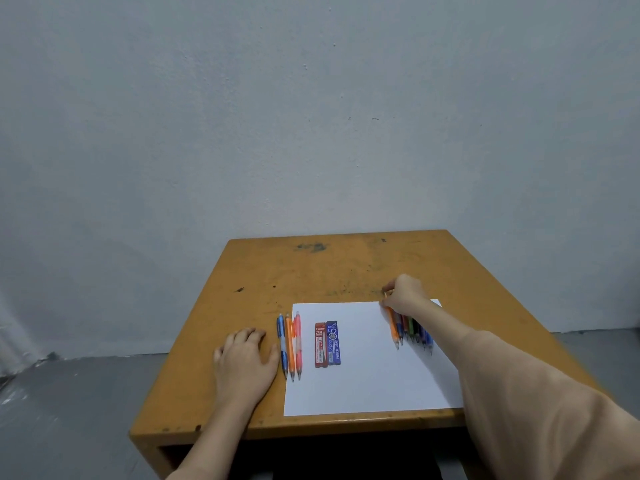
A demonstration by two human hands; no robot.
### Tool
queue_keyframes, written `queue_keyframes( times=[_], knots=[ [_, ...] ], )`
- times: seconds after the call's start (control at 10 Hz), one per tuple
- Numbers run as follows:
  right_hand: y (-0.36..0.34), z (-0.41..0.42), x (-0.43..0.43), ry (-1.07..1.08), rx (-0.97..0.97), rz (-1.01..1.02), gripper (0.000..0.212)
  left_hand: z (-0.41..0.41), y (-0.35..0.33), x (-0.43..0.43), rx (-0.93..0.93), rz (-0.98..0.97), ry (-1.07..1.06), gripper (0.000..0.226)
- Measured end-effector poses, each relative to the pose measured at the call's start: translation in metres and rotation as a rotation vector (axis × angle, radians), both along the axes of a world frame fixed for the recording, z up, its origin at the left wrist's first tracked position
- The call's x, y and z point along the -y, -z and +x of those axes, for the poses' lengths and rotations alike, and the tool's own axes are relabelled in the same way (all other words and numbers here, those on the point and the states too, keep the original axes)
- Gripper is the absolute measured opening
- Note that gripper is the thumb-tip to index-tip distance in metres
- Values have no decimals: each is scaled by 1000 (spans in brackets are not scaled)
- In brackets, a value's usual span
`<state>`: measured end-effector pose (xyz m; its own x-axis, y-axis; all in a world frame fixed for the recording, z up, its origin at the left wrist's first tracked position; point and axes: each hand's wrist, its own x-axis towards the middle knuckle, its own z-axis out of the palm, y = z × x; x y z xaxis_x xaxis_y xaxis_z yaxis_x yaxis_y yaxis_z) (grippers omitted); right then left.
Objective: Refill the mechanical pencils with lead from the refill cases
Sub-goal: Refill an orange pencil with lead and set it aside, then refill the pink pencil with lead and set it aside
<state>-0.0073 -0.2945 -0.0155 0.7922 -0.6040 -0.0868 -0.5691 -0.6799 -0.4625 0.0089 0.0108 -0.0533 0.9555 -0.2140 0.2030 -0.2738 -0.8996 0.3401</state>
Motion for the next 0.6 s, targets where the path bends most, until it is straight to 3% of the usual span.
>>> queue_keyframes(
  times=[0.3, 0.6],
  knots=[
    [-7, -4, -9, -58, 118, 76, 36, -1, -1, 1, -4, -9, 1, 49],
    [-26, -9, -59, -242, 329, 249, 24, -1, -1, 1, -5, -1, 1, 49]
  ],
)
